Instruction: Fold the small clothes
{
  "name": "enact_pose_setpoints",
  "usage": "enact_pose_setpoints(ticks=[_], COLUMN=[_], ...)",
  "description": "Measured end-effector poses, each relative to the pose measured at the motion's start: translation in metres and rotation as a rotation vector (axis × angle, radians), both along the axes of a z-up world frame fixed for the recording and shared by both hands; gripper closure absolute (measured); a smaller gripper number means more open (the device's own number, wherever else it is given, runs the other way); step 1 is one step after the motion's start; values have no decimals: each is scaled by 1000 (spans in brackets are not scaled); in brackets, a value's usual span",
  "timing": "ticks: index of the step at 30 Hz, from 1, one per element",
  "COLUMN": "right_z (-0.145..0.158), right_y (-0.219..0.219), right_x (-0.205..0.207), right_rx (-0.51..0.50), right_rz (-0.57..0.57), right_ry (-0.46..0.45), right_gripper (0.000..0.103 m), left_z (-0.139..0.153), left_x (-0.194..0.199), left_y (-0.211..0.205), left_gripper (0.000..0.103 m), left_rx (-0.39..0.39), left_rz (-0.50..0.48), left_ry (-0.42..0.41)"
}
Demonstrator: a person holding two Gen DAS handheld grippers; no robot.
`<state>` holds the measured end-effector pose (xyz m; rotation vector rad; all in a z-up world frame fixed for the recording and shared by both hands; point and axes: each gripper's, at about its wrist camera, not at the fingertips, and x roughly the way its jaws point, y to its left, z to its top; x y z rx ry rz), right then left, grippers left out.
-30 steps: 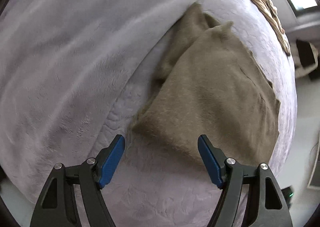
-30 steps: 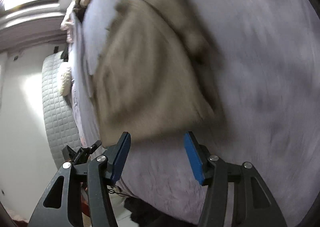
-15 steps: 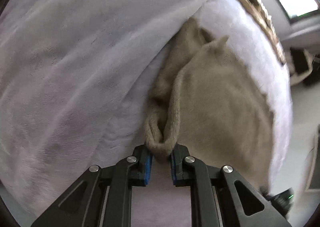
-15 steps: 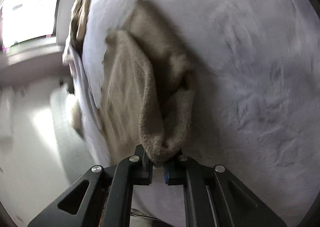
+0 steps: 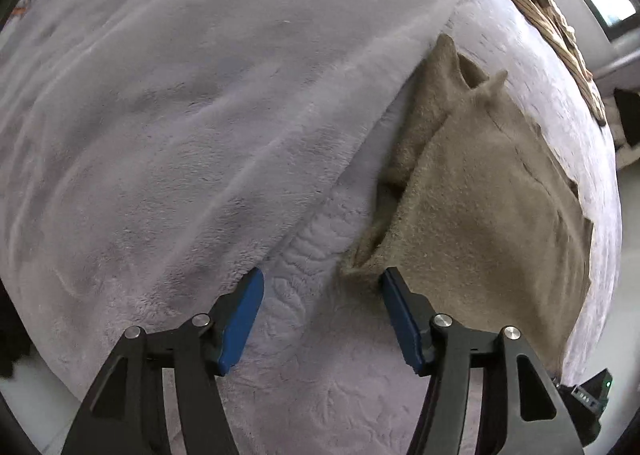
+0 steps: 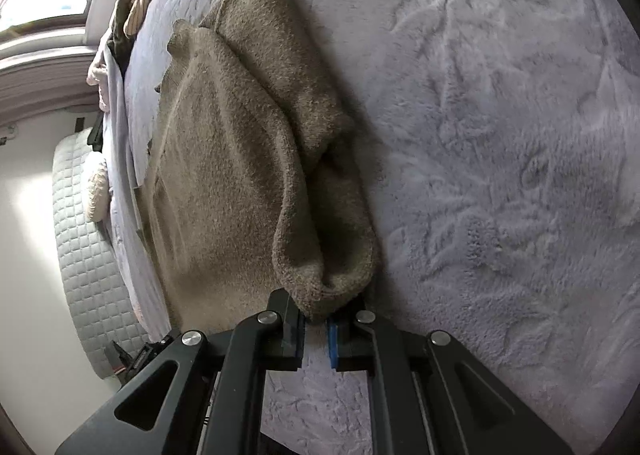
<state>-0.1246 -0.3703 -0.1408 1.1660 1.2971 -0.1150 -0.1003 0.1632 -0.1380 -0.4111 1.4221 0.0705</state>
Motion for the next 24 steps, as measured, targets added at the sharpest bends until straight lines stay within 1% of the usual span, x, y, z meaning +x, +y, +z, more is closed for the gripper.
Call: enact_pose_setpoints(ticks=[2, 4, 6, 8, 10, 11, 12, 13, 14, 16, 18, 19, 21, 22, 23, 24], right_z=[2, 5, 12, 21, 28, 32, 36, 40, 44, 50, 56, 59, 62, 64, 69, 70], right_y=[1, 5, 11, 16, 20, 23, 27, 30, 34, 40, 50, 55, 64, 68, 76, 77], right_x=[2, 5, 14, 17, 17, 18, 20, 20, 21, 22, 25, 27, 28, 29, 34, 33], right_rx=[-9, -22, -40, -72, -93, -105, -113, -118, -122, -125, -134, -141, -162, -176, -200, -213], right_rz=[9, 21, 43, 80, 106, 120, 132, 140, 150, 164, 186, 200, 236, 255, 280, 297], right_ry=[10, 22, 33, 40, 42, 44, 44, 43, 39, 30, 18, 15, 4, -4, -19, -30], right_gripper=[92, 91, 89, 89, 88, 86, 83, 76, 65, 53, 53, 51, 34, 19, 15, 15], left_z=[1, 3, 10, 19, 25, 28, 32, 36, 40, 46, 47, 47, 44, 43, 40, 38], left_x=[0, 0, -1, -4, -7, -10, -12, -14, -16, -19, -21, -22, -26, -29, -30, -30], left_y=[3, 3, -4, -14, -23, -27, -31, -34, -37, -42, -43, -43, -43, -43, -45, -48], left_gripper=[40, 40, 40, 40, 40, 35, 26, 9, 1, 1, 1, 1, 1, 1, 1, 1], left_rx=[18, 24, 54, 92, 105, 101, 102, 108, 111, 120, 109, 104, 107, 111, 130, 147], left_rz=[18, 15, -25, -86, -127, -146, -158, -162, -165, -174, -180, -185, -202, -212, -227, -234], left_ry=[13, 19, 13, 8, 12, 5, -1, -13, -31, -41, -24, -13, 15, 25, 41, 51])
